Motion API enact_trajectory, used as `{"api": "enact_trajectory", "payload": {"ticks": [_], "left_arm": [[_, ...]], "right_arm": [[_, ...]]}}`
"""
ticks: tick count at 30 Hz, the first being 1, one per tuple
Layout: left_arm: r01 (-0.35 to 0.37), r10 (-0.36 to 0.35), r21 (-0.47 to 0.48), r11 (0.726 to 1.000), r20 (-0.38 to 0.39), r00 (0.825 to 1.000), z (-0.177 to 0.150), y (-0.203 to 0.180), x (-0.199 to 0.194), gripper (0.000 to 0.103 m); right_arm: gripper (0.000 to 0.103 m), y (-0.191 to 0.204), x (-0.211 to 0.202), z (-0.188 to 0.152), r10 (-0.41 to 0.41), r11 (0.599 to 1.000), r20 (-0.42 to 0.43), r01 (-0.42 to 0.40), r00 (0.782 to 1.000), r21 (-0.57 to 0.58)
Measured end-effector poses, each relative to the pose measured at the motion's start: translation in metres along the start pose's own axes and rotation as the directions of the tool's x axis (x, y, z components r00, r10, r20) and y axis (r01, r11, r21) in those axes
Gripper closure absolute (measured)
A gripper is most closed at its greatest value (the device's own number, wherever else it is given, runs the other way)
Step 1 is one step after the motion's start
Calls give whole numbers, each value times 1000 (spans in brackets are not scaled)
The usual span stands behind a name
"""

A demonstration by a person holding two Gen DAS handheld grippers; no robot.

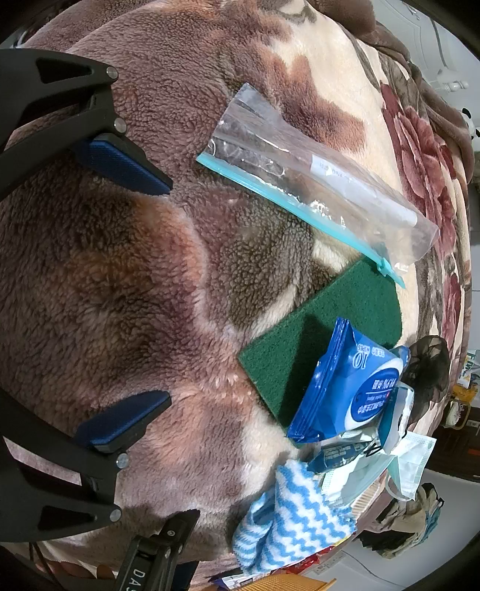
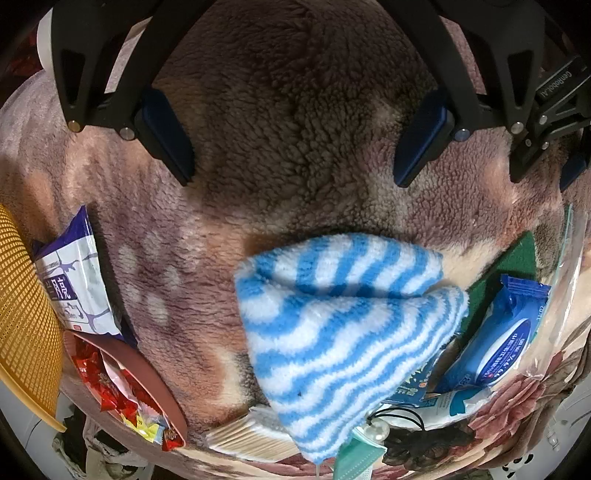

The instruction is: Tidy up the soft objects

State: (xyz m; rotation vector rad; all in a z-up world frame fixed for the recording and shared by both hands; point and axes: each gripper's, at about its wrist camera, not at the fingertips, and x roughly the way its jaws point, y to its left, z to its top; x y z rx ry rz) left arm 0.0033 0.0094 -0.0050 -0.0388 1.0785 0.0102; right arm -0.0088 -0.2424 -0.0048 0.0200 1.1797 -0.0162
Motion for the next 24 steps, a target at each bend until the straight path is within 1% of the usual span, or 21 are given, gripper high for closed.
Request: {"api": "enact_trajectory", "payload": {"ticks": [14, 19, 24], "left_arm": [[1, -1, 6, 1000, -3, 1000, 1, -5, -1, 0], [5, -5, 17, 1000, -1, 1000, 2, -6, -7, 0], [13, -13, 26, 1000, -16, 1000, 4, -10, -19, 0]], "right_arm": [[0, 0, -1, 0, 4, 1000, 13, -4, 1000, -1], [0, 2, -5, -3, 1, 1000, 32, 0, 999, -9], [0, 5, -14, 0, 1, 1000, 22, -1, 1000, -8]]}}
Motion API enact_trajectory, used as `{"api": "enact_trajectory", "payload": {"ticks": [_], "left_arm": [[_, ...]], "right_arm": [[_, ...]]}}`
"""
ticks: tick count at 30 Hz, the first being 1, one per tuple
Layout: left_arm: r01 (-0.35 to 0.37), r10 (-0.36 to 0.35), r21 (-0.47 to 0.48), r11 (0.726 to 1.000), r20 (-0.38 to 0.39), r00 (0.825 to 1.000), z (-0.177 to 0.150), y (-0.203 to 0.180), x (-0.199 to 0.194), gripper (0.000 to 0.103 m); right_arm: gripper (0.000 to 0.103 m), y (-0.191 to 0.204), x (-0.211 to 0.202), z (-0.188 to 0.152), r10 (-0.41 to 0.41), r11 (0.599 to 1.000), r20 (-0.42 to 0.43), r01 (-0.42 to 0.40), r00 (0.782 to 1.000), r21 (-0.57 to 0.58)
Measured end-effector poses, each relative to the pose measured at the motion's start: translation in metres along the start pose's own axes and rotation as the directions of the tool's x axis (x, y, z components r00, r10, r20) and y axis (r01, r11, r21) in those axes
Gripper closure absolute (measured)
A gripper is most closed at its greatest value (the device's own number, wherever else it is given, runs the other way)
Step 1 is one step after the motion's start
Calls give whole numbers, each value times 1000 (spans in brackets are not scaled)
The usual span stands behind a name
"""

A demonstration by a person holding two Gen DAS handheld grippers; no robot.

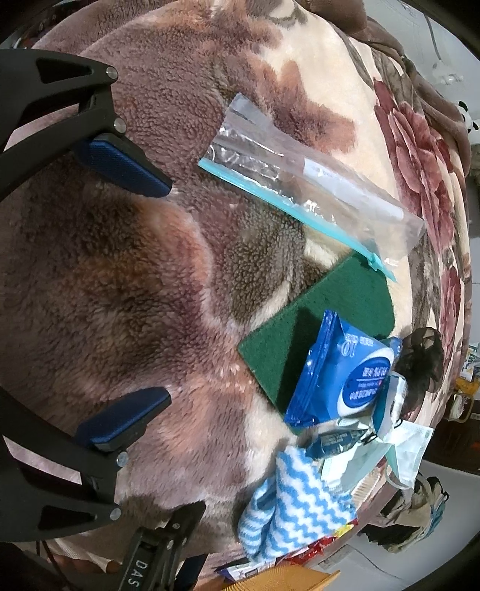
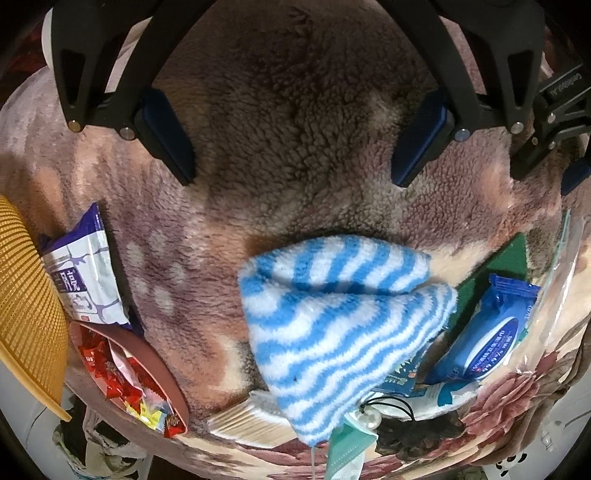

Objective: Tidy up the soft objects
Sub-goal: 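Grasp the clear zip bag with the left tool while the right grasps the striped cloth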

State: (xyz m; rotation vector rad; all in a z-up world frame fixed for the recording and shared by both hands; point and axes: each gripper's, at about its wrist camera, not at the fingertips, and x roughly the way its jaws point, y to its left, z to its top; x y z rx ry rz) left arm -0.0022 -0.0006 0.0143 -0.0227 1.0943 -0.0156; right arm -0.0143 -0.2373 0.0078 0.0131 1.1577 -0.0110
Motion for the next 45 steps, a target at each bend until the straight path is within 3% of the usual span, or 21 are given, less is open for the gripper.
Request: {"api": "enact_trajectory", "payload": {"ticks": [9, 16, 24, 36, 42, 45], "left_arm": [[-6, 4, 42, 999, 50, 999, -7, -7, -34, 0], [-2, 2, -3, 1000, 57, 998, 16, 11, -49, 0], [-25, 26, -32, 999, 46, 999, 53, 41, -44, 0], [-54, 52, -62, 997, -34, 998, 99, 76, -1, 0], [-51, 49, -34, 998, -74, 996, 115, 81, 27, 2], [-38, 35, -24, 999, -103, 994, 120, 80, 40, 19]], "right_arm": [[0, 1, -18, 11, 58, 998, -4, -58, 998, 16], [0, 6, -33, 39, 80, 995, 48, -83, 996, 50], [0, 36, -27, 85, 47, 999, 76, -47, 996, -5], [1, 30, -8, 80, 53, 997, 11, -52, 999, -60], [18, 37, 2, 86, 61, 993, -26, -64, 998, -101], [30, 36, 4, 86, 63, 992, -35, -66, 997, -108]]}}
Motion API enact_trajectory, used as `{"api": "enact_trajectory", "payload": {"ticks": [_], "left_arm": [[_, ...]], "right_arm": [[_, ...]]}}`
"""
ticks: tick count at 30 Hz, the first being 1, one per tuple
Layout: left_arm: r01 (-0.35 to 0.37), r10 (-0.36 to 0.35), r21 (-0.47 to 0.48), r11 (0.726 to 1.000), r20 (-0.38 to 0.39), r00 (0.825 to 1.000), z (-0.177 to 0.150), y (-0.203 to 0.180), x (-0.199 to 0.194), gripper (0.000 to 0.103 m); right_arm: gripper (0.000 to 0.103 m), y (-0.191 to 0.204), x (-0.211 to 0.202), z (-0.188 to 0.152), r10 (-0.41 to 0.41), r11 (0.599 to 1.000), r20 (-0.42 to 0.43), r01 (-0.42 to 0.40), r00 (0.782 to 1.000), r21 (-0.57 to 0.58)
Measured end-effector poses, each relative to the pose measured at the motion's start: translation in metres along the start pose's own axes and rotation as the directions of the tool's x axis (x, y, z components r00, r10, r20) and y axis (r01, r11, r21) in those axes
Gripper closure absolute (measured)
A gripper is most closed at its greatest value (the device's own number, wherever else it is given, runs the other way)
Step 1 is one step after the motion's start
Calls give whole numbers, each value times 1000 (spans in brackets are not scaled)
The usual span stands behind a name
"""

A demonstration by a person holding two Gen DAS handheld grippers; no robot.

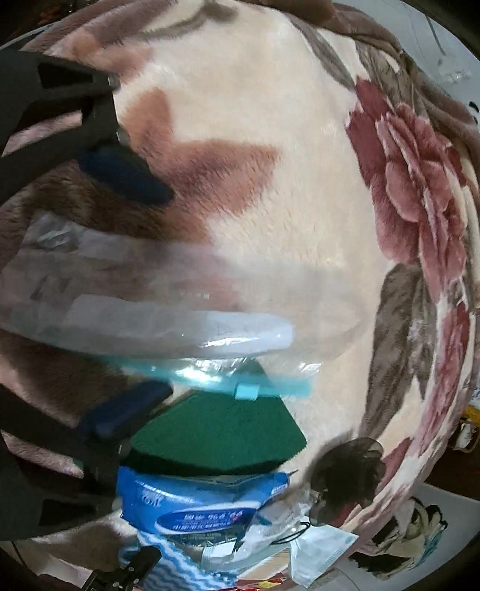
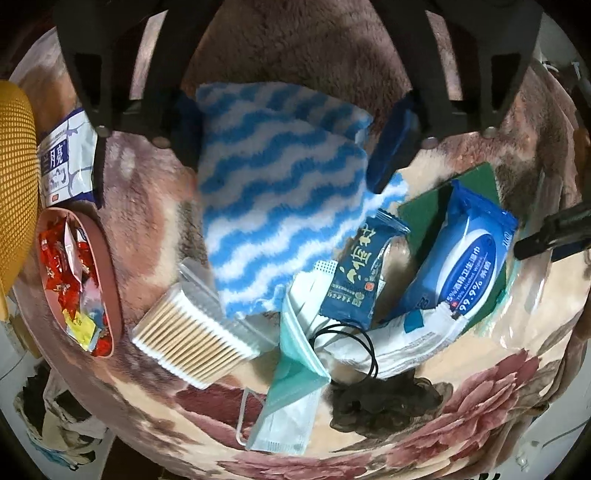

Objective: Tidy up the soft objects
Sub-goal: 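Grasp the clear zip bag with the left tool while the right grasps the striped cloth, then carry the zip bag and striped cloth over the orange basket with both tools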

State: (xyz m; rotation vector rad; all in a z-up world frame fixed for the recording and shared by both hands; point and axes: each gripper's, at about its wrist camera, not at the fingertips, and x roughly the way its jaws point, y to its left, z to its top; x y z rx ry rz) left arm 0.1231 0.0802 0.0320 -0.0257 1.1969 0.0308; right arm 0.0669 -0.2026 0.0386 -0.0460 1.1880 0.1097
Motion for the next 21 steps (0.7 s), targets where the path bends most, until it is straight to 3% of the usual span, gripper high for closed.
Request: {"api": "enact_trajectory", "payload": {"ticks": [2, 4, 5, 6, 10, 14, 21], "left_arm": [[26, -26, -16, 1000, -13, 1000, 0, -1, 3, 43], [69, -70, -40, 997, -21, 997, -2, -1, 3, 82], [93, -95, -51, 994, -22, 995, -4, -1, 1, 94], [111, -113, -63, 992, -30, 993, -6, -2, 0, 97], [93, -93, -45, 995, -9, 996, -17, -11, -15, 101], [73, -73, -14, 997, 9, 997, -28, -22, -30, 101], [112, -111, -23, 993, 16, 994, -43, -24, -51, 101]], "right_arm": [[36, -1, -1, 0, 2, 1000, 1, -2, 1000, -2], [54, -1, -2, -1, 3, 1000, 4, -3, 1000, -11], [60, -2, -3, -1, 4, 1000, 6, -4, 1000, -17], [69, -2, -4, -2, 10, 1000, 7, -10, 1000, -21], [76, -3, -10, -6, 28, 999, 22, -28, 999, -23], [78, -1, -17, -11, 40, 999, 47, -40, 998, -12], [79, 2, -29, -19, 62, 998, 60, -62, 996, -4]]}}
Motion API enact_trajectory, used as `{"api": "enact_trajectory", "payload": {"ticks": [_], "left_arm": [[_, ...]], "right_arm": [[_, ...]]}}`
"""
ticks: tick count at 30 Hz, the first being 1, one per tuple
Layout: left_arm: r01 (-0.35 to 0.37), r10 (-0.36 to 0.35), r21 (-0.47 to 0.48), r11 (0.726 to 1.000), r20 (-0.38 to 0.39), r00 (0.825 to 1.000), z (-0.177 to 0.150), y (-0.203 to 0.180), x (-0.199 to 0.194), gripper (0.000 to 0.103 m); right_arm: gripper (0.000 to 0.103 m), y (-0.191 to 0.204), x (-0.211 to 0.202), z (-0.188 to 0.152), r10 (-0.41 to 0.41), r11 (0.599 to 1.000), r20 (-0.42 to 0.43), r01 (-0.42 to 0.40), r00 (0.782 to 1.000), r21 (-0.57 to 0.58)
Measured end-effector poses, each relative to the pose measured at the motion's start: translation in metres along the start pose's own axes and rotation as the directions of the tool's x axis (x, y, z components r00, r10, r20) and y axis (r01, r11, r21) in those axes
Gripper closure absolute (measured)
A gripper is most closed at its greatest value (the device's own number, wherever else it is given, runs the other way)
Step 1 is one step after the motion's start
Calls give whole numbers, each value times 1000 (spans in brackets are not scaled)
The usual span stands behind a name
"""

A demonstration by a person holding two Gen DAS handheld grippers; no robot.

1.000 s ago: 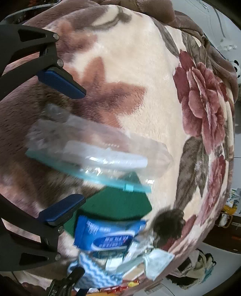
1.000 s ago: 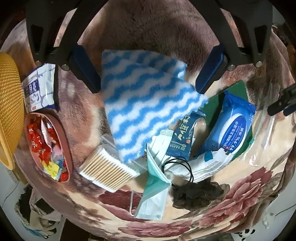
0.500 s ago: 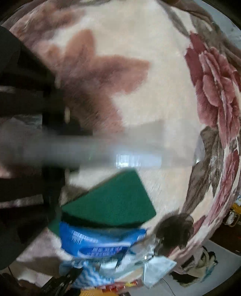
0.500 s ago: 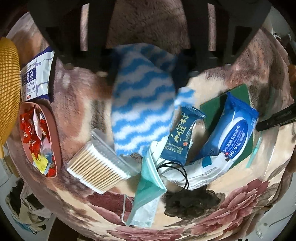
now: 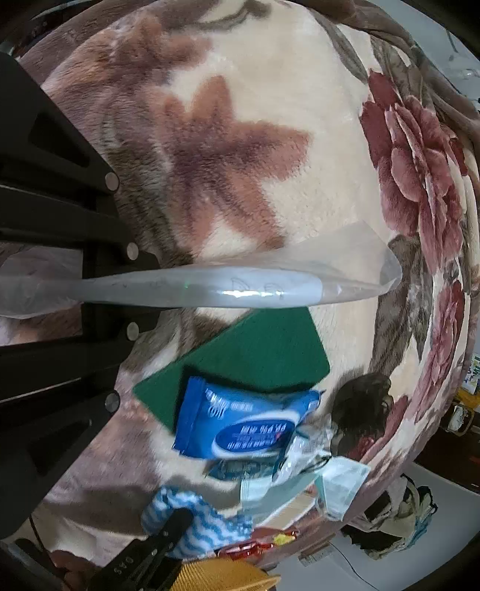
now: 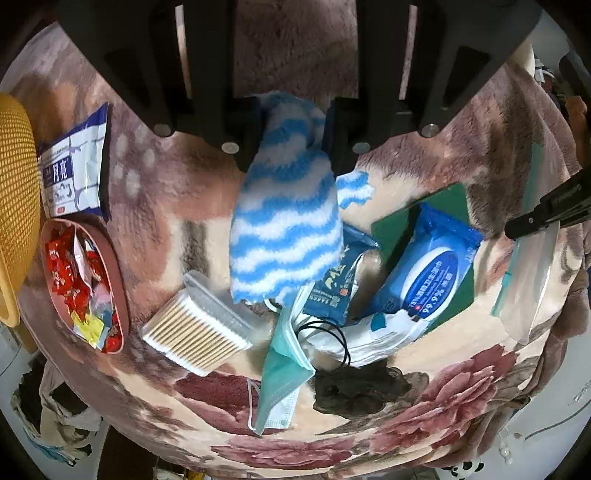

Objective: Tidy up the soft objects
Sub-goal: 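Carry the zip bag and striped cloth over the orange basket with both tools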

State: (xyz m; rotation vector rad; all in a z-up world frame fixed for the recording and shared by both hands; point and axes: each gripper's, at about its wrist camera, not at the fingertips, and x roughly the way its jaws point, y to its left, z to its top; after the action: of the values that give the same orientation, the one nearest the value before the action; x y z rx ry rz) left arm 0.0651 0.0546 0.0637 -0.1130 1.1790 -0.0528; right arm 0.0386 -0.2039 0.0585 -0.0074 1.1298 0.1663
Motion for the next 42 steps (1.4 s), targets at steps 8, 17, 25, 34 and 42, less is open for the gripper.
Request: {"api": "enact_trajectory", "payload": {"ticks": [8, 17, 25, 34, 42], "left_arm": [[-2, 2, 16, 1000, 0, 1000, -8, -11, -15, 101], [6, -7, 38, 999, 7, 1000, -13, -31, -27, 101], [28, -29, 73, 997, 12, 1000, -9, -58, -41, 101], [45, -47, 118, 992, 17, 999, -2, -94, -54, 101], [70, -76, 173, 982, 30, 997, 6, -137, -67, 101]], "right_arm": [[79, -4, -8, -7, 21, 1000, 5, -21, 1000, 22], [79, -14, -25, -11, 37, 999, 19, -38, 999, 33], [79, -28, -42, -14, 41, 998, 31, -43, 999, 49], [79, -45, -62, -12, 53, 996, 52, -56, 997, 64], [79, -66, -81, -10, 53, 996, 74, -59, 996, 74]]}}
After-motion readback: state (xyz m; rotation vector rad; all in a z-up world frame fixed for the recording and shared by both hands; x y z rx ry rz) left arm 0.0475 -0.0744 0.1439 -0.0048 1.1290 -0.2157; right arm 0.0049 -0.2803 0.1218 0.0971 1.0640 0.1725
